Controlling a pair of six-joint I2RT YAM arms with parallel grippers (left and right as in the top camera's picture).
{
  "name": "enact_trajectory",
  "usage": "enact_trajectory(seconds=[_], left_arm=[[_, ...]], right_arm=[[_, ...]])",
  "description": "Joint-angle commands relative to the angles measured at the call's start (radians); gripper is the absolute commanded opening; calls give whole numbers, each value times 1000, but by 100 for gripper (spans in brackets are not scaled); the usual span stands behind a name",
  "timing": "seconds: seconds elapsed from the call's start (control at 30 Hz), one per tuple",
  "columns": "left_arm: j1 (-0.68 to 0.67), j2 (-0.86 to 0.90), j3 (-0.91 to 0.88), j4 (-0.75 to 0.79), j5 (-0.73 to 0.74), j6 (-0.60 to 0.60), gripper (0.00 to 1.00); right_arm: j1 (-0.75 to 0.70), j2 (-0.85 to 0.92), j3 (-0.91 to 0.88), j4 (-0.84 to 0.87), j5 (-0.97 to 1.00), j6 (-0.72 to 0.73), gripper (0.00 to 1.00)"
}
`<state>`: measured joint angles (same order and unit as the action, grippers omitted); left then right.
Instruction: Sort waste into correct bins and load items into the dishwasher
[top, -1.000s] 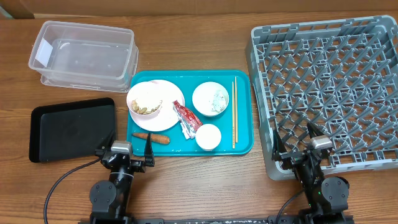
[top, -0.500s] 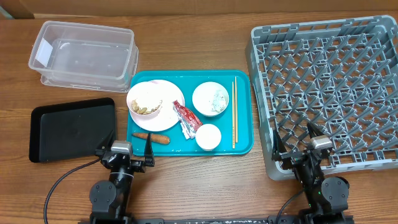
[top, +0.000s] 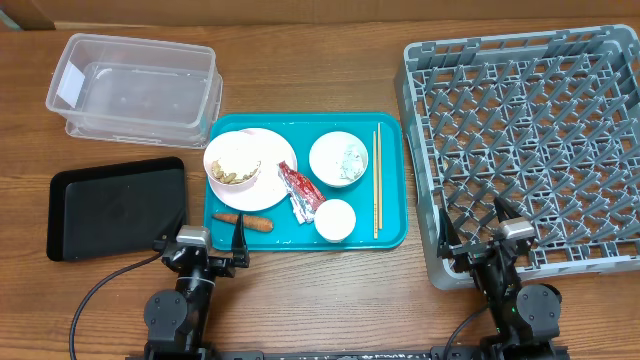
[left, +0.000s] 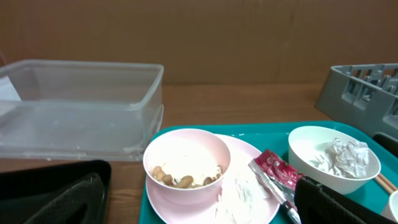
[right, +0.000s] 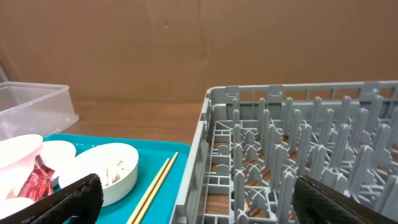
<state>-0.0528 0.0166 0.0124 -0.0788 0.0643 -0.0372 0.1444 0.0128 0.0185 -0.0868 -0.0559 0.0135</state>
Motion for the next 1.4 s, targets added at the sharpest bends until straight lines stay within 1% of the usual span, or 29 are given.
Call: enact_trajectory(seconds=[0.0,0.13,0.23,0.37,0.43,0.53,0.57,0.77,0.87,0.93,1.0,1.13,1.27,1.37], left_arm=[[-5,-10,48,-38,10,-54,100],[-5,25,121,-77,3,-56,100],[-5,106,216,-151,3,-69,100],[-5,250,335,-203,8,-83,100],[-5,351,418,-256,8,-99,100],[-5,493,565,-391,24,-121,100],[-5,579,661,-483,42,-121,100],[-5,862,1034,-852,81,-121,100],[-5,958,1189,-1006,94,-121,100],[-5,1006,1259,-1061,95,-121,100],[-5,1037,1286,-1068,95,-122,100],[-5,1077,1286,-1053,97,-167,100],[-9,1130,1286,-984,188,-227,100],[-38,1192,1286,-926,190,-272,100]], right_arm=[[-5,-6,33,-26,78,62,100],[-5,30,98,-99,85,73,100],[-5,99,180,-149,85,73,100],[-4,218,312,-221,85,73,100],[-4,303,406,-293,84,73,100],[-5,410,529,-407,81,73,100],[-5,479,606,-485,77,73,100],[-5,712,861,-750,51,73,100],[-5,792,957,-833,50,73,100],[-5,830,999,-856,38,73,100],[-5,853,1024,-866,35,72,100],[-5,856,1030,-861,36,72,100],[-5,856,1030,-863,36,72,100],[-5,856,1030,-863,36,72,100]])
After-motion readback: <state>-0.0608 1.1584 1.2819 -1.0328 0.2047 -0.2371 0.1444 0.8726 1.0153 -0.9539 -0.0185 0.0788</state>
